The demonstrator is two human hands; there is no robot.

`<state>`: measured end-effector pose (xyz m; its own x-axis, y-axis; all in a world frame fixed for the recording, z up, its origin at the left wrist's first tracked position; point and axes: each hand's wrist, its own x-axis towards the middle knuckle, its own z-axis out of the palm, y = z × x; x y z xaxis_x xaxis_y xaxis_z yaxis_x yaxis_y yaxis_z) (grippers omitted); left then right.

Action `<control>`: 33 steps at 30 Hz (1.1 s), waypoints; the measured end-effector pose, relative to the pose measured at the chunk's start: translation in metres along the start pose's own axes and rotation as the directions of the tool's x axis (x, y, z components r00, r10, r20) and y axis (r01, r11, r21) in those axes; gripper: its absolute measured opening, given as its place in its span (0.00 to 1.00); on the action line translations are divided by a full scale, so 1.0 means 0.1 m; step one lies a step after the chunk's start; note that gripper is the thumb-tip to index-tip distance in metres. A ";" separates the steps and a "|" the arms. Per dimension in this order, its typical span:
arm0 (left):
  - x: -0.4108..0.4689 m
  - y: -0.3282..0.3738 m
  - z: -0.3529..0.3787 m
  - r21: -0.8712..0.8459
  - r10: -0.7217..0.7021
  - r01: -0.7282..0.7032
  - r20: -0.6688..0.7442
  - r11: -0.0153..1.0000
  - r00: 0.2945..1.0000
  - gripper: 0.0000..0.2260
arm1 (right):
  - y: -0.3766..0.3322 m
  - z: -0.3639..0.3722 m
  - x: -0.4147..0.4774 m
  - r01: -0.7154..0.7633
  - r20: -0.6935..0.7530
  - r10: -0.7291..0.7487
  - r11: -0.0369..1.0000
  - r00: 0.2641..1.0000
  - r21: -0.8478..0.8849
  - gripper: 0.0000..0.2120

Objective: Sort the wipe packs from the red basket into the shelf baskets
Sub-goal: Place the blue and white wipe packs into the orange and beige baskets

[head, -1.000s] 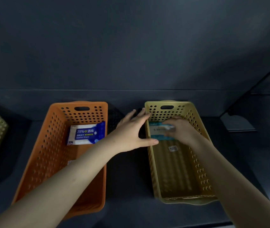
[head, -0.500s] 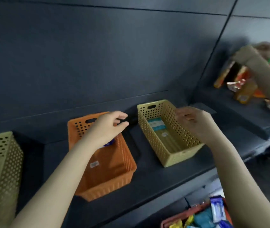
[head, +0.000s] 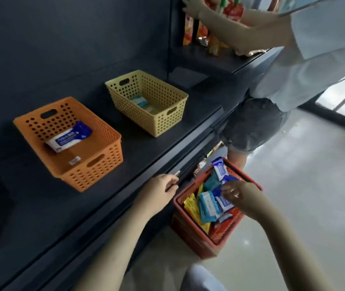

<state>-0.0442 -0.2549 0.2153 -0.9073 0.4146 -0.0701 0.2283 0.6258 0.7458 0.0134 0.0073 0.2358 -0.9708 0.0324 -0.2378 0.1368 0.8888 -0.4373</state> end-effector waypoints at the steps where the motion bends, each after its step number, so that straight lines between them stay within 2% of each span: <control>1: 0.02 -0.04 0.19 -0.008 -0.026 0.026 0.038 1.000 0.999 0.11 | 0.15 0.04 -0.02 -0.031 0.009 0.031 0.999 0.999 0.008 0.09; 4: 0.14 -0.18 0.74 -0.029 -0.136 0.141 0.136 0.990 0.981 0.10 | 0.65 0.19 0.04 -0.102 0.017 0.101 0.992 0.995 0.067 0.07; 9: 0.46 -0.28 1.58 -0.039 -0.328 0.345 0.222 0.938 0.918 0.10 | 1.58 0.41 0.43 -0.140 0.164 0.118 0.981 0.979 0.132 0.07; 12: 0.76 -0.37 2.09 -0.069 -0.467 0.493 0.231 0.867 0.854 0.10 | 2.14 0.48 0.88 -0.168 0.260 0.133 0.979 0.956 0.117 0.07; 19: 1.58 -0.98 3.48 -0.103 -0.660 0.709 0.293 0.698 0.692 0.12 | 3.28 1.30 2.01 -0.276 0.321 0.244 0.959 0.915 0.058 0.10; 24: 2.02 -1.49 4.30 -0.169 -0.761 0.804 0.260 0.570 0.594 0.20 | 3.66 2.18 2.49 -0.334 0.342 0.282 0.937 0.897 0.103 0.17; 27: 2.14 -1.65 4.54 -0.203 -0.821 0.822 0.116 0.532 0.560 0.20 | 3.69 2.53 2.58 -0.417 0.281 0.367 0.898 0.887 0.143 0.21; 29: 2.16 -1.70 4.60 -0.230 -0.824 0.808 0.041 0.542 0.565 0.19 | 3.67 2.65 2.57 -0.436 0.216 0.402 0.888 0.890 0.142 0.21; 33: 2.12 -1.74 4.60 -0.322 -0.838 0.813 0.097 0.484 0.537 0.18 | 3.65 2.75 2.44 -0.463 0.211 0.425 0.866 0.880 0.188 0.16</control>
<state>-0.1142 0.0283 -0.2340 -0.6444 -0.2378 -0.7268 -0.7414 0.4271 0.5176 -0.1189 0.2136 -0.2203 -0.7550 0.3095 -0.5781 0.6049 0.6691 -0.4318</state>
